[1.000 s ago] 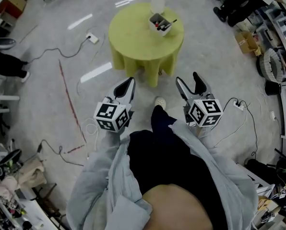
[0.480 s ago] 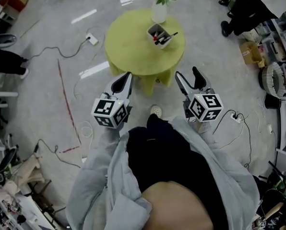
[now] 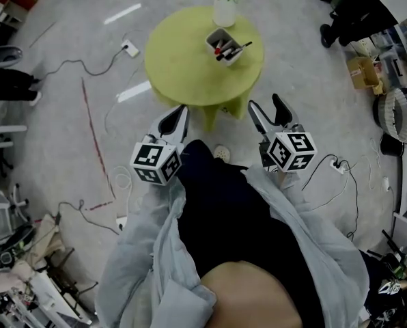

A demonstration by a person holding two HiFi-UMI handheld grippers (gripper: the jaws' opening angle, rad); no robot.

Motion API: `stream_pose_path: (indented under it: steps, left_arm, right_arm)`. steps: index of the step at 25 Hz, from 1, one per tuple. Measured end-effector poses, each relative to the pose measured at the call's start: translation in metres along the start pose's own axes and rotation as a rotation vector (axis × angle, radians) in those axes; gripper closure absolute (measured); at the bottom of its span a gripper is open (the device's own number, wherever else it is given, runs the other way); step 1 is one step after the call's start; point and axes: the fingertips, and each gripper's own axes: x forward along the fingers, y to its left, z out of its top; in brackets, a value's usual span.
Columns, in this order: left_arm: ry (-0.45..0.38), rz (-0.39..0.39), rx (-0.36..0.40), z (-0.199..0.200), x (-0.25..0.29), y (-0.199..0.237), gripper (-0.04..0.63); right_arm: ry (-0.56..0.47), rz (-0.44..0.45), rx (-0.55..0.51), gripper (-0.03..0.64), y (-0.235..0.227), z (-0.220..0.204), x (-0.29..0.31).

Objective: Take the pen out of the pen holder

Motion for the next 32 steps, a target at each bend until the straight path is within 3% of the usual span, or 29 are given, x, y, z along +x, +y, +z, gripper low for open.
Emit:
stream_pose_path:
  steps: [9, 19, 32]
  left_arm:
    - [0.06, -0.023, -0.004, -0.012, 0.008, 0.009, 0.578]
    - [0.106, -0.105, 0.033, 0.023, 0.083, 0.047, 0.578]
    - [0.171, -0.203, 0.046, 0.038, 0.168, 0.093, 0.578]
  right_arm:
    - [0.039, -0.012, 0.117, 0.302, -0.006, -0.026, 0.014]
    - [0.036, -0.084, 0.229, 0.31, -0.03, -0.017, 0.076]
    - [0.029, -0.176, 0.411, 0.334, -0.079, -0.024, 0.157]
